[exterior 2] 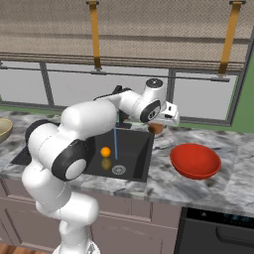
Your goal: Pick the potatos from the sink and place them in one bowl. Place the orange in the other bowl. Then turn off the sink faucet.
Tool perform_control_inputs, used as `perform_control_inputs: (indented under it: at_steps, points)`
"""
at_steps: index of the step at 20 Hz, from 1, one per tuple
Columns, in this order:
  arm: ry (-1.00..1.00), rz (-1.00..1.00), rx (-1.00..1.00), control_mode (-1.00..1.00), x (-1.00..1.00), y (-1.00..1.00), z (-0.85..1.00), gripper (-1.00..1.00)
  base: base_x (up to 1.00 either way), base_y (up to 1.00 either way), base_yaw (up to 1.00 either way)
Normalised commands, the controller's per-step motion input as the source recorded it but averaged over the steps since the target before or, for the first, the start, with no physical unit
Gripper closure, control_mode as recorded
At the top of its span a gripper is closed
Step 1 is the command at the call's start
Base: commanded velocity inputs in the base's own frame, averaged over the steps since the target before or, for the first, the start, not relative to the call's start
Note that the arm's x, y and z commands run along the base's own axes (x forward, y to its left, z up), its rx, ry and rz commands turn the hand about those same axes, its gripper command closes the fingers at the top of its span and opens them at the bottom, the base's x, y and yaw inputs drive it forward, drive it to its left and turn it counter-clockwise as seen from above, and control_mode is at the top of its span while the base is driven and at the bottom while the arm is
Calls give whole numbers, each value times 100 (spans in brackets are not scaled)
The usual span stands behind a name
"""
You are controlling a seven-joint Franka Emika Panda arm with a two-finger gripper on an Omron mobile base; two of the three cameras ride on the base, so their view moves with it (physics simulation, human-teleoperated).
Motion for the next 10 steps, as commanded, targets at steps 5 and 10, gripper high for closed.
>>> perform_control_inputs:
  at_steps: [5,10]
  points:
    - [0,-8,0,-100,-28,-62,0,100,0,0,0]
    - [0,-7,0,-100,-6,-49,-4,100,0,0,0]
